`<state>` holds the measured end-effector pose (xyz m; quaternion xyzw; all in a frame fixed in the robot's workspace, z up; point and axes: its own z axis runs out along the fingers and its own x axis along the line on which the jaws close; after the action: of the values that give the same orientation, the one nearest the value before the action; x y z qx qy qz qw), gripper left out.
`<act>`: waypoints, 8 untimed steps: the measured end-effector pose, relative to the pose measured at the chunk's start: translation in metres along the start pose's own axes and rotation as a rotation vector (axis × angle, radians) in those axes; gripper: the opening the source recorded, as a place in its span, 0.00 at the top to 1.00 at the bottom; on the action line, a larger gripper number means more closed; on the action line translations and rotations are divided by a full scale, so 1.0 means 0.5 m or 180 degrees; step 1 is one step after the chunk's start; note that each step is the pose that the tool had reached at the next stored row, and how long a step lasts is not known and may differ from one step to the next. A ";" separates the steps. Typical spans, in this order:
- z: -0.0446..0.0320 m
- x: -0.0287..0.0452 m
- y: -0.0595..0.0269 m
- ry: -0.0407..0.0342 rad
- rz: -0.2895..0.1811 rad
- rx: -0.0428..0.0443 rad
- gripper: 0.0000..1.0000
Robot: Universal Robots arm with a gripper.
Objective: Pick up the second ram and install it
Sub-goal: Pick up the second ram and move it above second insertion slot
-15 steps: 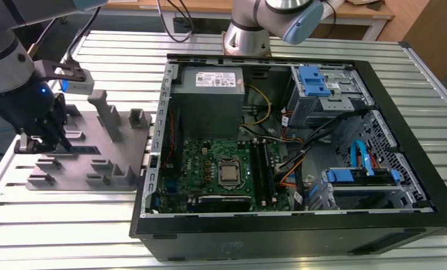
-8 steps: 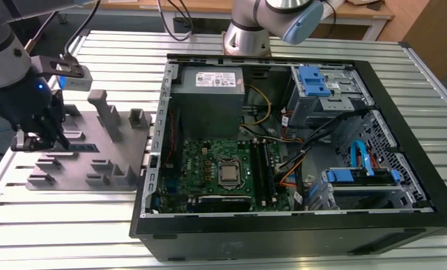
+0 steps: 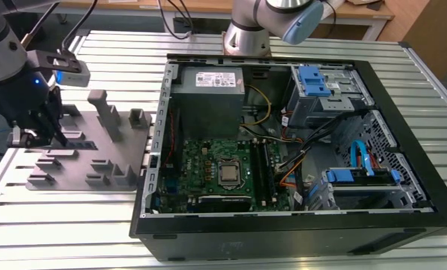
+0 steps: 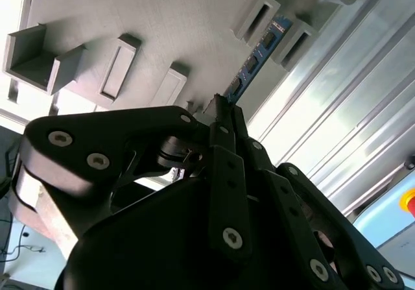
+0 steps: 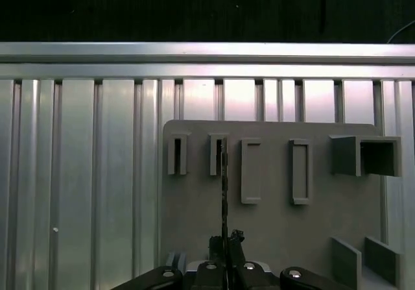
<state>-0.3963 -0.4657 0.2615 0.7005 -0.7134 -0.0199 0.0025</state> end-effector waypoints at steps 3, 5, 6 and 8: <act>-0.006 0.000 0.000 0.0000 0.0000 0.0000 0.86; -0.011 0.000 0.000 0.0000 0.0000 0.0000 0.86; -0.013 0.000 0.000 0.0000 0.0000 0.0000 0.86; -0.018 0.000 0.001 0.0000 0.0000 0.0000 0.86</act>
<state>-0.3963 -0.4657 0.2706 0.7005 -0.7134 -0.0199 0.0026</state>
